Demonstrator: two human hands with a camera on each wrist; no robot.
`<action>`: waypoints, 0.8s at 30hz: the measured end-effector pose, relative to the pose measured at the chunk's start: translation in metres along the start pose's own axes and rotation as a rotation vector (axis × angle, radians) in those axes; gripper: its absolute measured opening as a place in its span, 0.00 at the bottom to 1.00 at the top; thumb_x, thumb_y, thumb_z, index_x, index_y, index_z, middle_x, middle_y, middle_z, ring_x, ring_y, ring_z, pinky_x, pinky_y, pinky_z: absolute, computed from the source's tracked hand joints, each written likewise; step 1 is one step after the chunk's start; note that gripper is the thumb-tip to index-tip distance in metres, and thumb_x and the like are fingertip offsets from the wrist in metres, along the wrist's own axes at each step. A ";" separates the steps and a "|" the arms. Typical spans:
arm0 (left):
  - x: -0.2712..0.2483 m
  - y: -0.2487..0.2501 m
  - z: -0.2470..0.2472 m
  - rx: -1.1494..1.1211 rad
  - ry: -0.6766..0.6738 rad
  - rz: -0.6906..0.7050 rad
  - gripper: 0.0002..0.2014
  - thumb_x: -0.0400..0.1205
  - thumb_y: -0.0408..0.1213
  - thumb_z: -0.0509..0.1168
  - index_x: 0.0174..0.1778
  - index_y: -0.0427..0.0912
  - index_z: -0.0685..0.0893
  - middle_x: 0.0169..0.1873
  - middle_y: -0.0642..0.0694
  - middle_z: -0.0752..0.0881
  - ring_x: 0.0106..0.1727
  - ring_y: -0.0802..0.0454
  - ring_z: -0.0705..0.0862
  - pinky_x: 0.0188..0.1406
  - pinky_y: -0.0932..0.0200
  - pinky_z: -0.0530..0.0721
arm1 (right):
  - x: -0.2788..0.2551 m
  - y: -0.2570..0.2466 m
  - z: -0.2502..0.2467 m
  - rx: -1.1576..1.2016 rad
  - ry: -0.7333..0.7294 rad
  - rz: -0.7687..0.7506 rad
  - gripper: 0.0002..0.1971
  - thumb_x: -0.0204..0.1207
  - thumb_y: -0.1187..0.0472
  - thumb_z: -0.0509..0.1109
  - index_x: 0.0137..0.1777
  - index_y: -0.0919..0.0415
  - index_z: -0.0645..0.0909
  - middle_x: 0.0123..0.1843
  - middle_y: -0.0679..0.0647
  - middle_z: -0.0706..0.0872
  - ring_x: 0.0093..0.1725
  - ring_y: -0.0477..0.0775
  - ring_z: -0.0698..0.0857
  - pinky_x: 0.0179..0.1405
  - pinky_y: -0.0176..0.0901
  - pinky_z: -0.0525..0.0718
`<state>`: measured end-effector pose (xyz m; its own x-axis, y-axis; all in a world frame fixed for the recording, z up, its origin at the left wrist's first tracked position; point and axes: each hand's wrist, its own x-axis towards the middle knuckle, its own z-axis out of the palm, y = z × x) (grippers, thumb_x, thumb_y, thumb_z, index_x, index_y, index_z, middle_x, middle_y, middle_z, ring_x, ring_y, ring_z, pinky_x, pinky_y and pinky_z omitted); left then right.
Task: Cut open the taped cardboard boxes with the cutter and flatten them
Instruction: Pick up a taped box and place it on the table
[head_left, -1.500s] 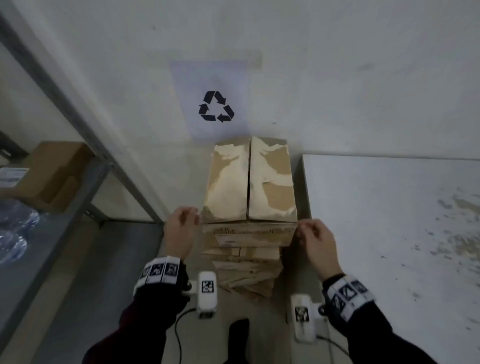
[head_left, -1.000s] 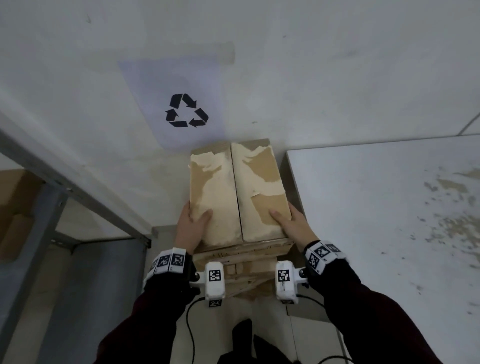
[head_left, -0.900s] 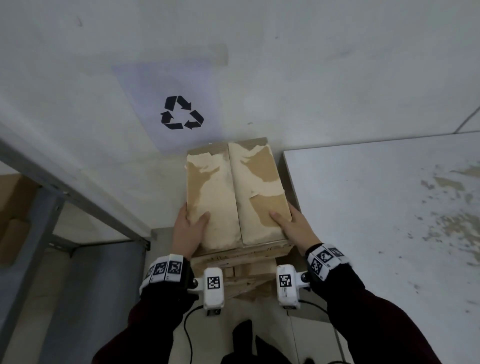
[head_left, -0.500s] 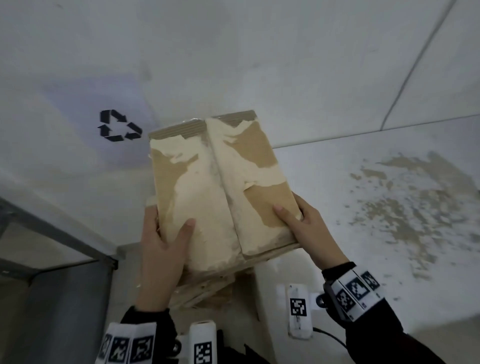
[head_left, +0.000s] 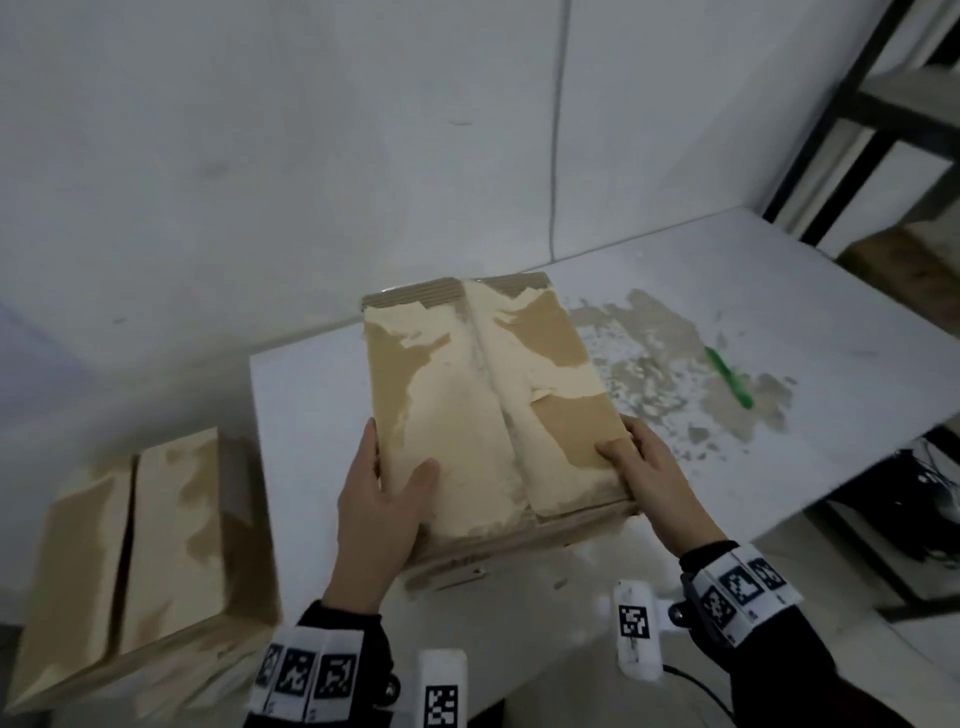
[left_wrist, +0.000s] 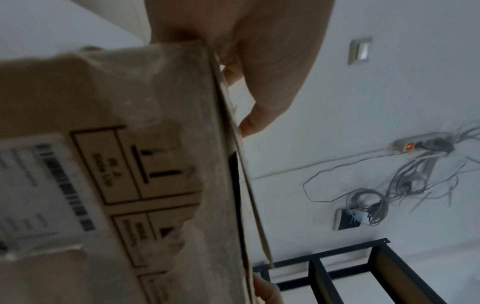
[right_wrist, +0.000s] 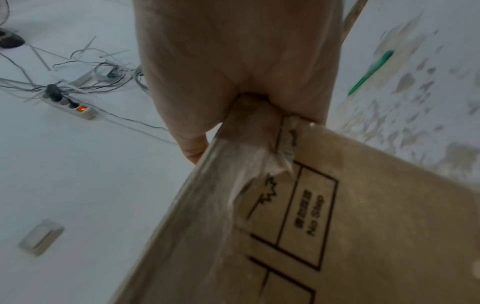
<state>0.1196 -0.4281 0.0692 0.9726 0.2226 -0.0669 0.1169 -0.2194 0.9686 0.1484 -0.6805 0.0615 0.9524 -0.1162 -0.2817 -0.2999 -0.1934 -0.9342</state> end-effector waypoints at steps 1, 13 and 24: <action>0.009 0.000 0.014 0.001 -0.012 0.002 0.29 0.75 0.50 0.68 0.74 0.57 0.71 0.63 0.60 0.81 0.63 0.58 0.81 0.64 0.48 0.82 | 0.009 0.001 -0.011 -0.004 0.019 0.014 0.18 0.80 0.57 0.63 0.70 0.52 0.73 0.62 0.52 0.82 0.57 0.53 0.83 0.52 0.51 0.83; 0.085 -0.005 0.161 0.023 -0.015 -0.124 0.37 0.82 0.47 0.65 0.84 0.50 0.54 0.77 0.50 0.70 0.74 0.49 0.72 0.74 0.46 0.73 | 0.125 0.013 -0.111 -0.036 0.076 -0.013 0.19 0.79 0.59 0.67 0.70 0.57 0.75 0.61 0.55 0.84 0.56 0.51 0.84 0.42 0.37 0.81; 0.038 0.010 0.199 0.136 0.301 -0.228 0.27 0.80 0.54 0.65 0.74 0.51 0.72 0.59 0.51 0.82 0.55 0.54 0.81 0.46 0.65 0.77 | 0.160 0.071 -0.158 0.077 -0.247 0.112 0.17 0.87 0.53 0.52 0.57 0.48 0.84 0.57 0.52 0.88 0.54 0.49 0.87 0.50 0.40 0.85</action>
<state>0.1982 -0.6107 0.0286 0.8187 0.5439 -0.1843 0.3684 -0.2513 0.8950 0.2712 -0.8672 -0.0156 0.9009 0.1100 -0.4198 -0.4078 -0.1165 -0.9056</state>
